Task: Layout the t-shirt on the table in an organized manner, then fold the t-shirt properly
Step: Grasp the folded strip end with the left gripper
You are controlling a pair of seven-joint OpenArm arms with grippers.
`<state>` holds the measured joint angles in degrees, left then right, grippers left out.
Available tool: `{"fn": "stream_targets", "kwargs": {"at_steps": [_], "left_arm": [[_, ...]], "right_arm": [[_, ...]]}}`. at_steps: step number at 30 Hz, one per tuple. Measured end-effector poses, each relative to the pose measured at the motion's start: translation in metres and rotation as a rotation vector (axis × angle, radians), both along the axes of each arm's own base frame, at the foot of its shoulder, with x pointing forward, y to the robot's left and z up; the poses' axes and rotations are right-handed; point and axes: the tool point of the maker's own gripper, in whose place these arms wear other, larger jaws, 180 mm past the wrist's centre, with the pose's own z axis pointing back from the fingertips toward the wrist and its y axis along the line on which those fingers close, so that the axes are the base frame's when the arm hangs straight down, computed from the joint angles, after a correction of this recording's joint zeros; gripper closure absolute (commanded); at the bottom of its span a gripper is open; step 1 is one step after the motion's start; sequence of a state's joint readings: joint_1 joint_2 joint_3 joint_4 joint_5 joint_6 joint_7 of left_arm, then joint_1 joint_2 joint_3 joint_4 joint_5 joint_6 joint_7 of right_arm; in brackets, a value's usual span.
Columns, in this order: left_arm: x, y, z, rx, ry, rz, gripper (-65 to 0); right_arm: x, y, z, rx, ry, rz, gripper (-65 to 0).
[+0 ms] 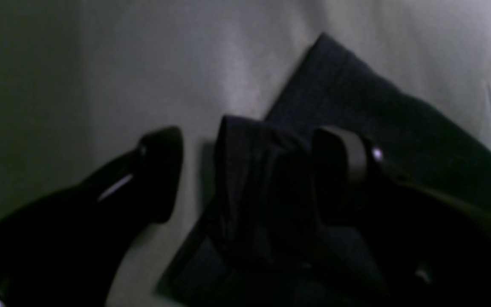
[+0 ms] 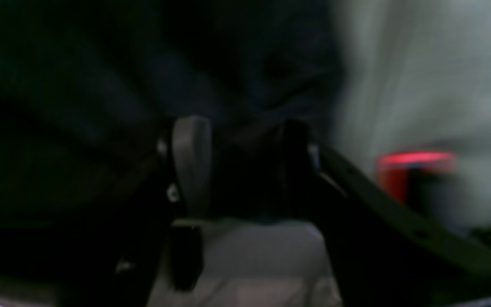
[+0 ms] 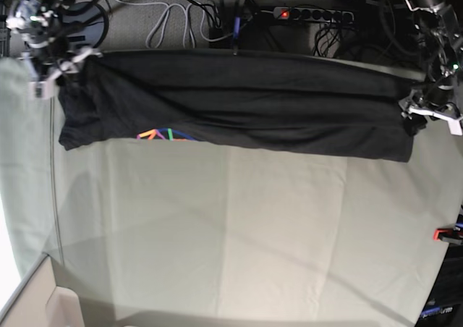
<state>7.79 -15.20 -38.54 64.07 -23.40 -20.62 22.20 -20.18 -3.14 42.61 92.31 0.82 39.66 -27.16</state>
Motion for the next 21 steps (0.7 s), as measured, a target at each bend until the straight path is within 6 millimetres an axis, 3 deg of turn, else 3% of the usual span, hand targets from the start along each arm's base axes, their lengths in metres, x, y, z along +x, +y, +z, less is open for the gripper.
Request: {"fn": "stream_targets", "kwargs": {"at_steps": [3, 9, 15, 21], "left_arm": [[0.005, 0.001, 0.008, 0.013, -0.022, -0.005, -47.2], [0.008, -0.001, 0.008, 0.007, -0.026, -0.006, -47.2], [0.016, -0.032, -0.004, -0.014, -0.001, -0.093, -47.2], [0.015, -0.028, -0.019, -0.039, -0.007, -0.063, -47.2]], "right_arm": [[0.004, -0.004, 0.014, 0.018, -0.063, -0.037, -30.4], [0.001, -0.004, 0.013, 0.024, -0.058, -0.040, -30.4], [0.000, -0.002, 0.012, 0.027, -0.053, -0.040, -30.3], [0.000, -0.003, 0.012, 0.027, -0.053, -0.041, -30.3]]}}
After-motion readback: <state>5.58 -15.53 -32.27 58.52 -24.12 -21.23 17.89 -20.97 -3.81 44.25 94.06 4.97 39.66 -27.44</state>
